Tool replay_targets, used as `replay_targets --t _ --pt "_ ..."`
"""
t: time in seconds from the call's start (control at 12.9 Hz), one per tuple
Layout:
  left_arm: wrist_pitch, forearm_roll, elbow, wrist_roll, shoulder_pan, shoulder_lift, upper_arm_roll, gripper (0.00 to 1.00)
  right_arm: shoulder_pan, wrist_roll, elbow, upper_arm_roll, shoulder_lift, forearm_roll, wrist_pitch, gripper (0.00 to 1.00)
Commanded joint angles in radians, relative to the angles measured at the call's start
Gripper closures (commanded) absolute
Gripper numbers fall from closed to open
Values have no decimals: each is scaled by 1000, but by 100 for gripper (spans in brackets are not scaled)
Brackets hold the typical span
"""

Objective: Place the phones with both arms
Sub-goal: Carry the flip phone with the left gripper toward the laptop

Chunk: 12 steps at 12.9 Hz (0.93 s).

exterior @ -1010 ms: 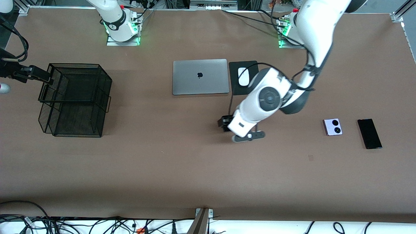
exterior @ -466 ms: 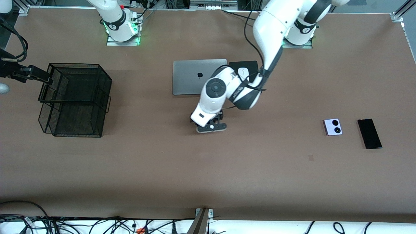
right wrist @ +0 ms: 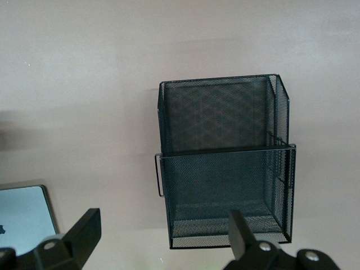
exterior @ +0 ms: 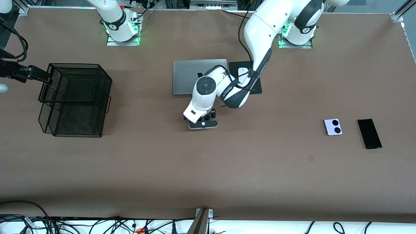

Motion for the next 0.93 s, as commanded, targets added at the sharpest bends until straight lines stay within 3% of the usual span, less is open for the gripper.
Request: replay_targets --t 0.0,0.31,0.39,0.47,0.54,0.7,0.85 --pt "61 18 50 -4 -46 42 63 94 2 2 12 6 2 12 -8 0" --pt "65 18 95 -4 -44 88 73 90 5 6 18 9 31 13 14 0" --pt "65 20 95 -4 -44 88 73 70 5 5 15 10 61 13 29 0" --pt "65 20 95 -6 -44 88 74 43 8 5 18 10 74 13 34 0" --pt "63 20 96 -7 -44 88 82 3 10 5 18 13 78 15 43 0" --pt "62 21 95 -9 -54 84 102 0 36 -3 19 18 94 -2 46 0" --pt "54 21 95 -7 -49 70 117 0 45 -3 45 26 139 -113 40 0"
